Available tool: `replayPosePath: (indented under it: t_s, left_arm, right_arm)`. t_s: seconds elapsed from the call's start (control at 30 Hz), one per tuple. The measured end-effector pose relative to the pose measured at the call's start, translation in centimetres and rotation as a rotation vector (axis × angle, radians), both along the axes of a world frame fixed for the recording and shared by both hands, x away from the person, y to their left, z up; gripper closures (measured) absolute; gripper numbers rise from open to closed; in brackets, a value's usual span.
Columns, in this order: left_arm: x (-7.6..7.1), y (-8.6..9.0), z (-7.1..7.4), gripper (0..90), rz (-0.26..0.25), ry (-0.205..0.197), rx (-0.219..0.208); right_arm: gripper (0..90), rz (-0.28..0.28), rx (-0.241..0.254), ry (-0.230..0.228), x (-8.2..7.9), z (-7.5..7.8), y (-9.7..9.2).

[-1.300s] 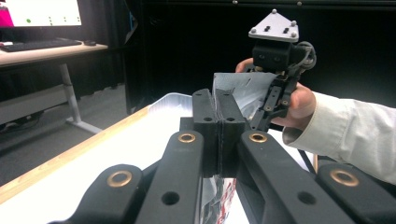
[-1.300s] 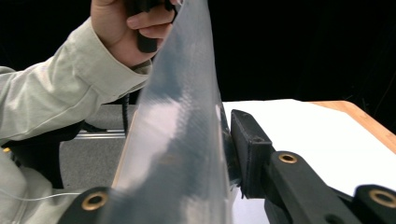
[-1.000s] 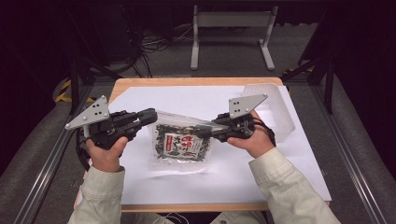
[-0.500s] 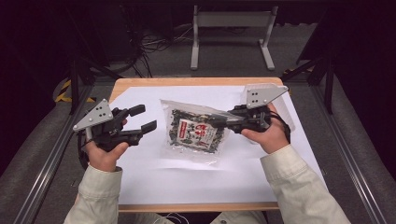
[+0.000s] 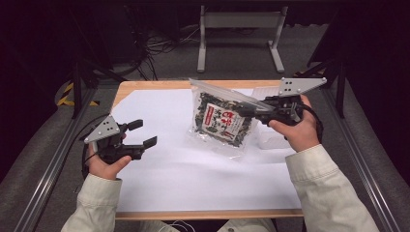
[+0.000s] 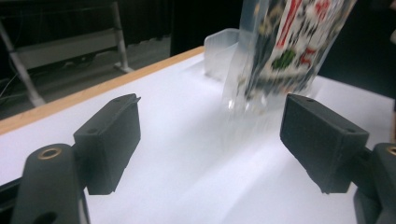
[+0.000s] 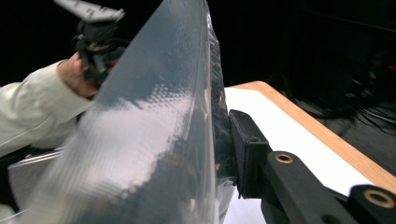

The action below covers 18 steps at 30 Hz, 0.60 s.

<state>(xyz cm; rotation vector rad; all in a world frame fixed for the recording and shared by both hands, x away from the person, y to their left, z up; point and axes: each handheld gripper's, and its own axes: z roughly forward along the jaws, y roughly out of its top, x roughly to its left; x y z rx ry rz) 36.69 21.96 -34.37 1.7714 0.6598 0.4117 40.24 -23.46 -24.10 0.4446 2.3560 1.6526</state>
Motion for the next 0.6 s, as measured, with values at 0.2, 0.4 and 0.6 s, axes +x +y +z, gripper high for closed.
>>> replayPosePath:
  t_s: [0.2,0.4,0.6]
  left_arm:
    - [0.8,0.4,-2.3,17.9,0.04,0.029,0.031]
    - [1.5,0.6,-4.1,15.2,0.065,0.063,0.029]
    - [1.9,0.4,-5.3,11.2,0.096,0.04,0.056]
  right_arm:
    - [76.1,-0.11,-0.013,0.017,0.8,1.1,-1.7]
    - [76.1,-0.16,-0.026,0.012,1.3,2.1,-2.9]
    - [76.0,-0.214,-0.042,-0.008,2.2,2.8,-4.0]
